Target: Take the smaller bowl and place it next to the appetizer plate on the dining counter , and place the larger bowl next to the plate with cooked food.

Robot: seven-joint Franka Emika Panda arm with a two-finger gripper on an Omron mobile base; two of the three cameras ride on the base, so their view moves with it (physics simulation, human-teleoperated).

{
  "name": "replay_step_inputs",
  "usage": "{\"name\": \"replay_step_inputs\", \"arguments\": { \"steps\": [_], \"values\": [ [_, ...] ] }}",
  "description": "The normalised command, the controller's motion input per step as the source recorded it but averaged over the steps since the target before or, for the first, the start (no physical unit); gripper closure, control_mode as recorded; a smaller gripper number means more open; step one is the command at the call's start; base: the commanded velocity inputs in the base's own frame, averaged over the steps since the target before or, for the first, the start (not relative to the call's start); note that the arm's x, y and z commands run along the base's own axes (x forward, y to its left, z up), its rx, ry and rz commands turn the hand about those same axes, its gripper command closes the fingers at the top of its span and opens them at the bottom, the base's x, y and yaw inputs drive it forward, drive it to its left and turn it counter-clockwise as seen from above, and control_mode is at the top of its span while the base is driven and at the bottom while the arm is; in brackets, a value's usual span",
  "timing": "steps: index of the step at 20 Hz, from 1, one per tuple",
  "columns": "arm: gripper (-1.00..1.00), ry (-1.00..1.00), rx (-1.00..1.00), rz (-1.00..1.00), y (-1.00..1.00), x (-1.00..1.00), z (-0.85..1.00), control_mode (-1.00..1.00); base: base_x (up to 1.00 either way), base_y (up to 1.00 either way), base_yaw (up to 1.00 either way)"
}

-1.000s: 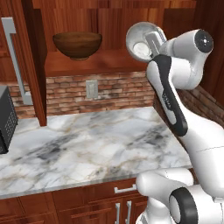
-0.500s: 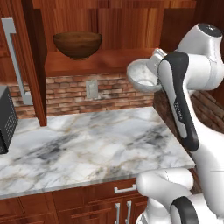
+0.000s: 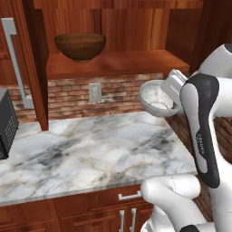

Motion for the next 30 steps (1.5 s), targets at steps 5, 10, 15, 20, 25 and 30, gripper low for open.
{"name": "replay_step_inputs", "arguments": {
  "steps": [5,10,15,20,25,30],
  "values": [
    [1.00,-0.17,0.04,0.01,0.02,-0.55,-0.06,1.00,-0.40,0.12,0.05],
    [1.00,0.00,0.00,0.00,0.00,0.00,0.00,1.00,-1.00,0.52,0.12],
    [1.00,0.00,0.00,0.00,0.00,0.00,0.00,1.00,-1.00,0.88,0.20],
    [1.00,0.00,0.00,0.00,0.00,0.00,0.00,1.00,-0.10,0.54,0.82],
    [1.00,0.00,0.00,0.00,0.00,0.00,0.00,1.00,0.00,0.00,1.00],
    [1.00,0.00,0.00,0.00,0.00,0.00,0.00,1.00,0.00,0.00,1.00]
  ]
}}
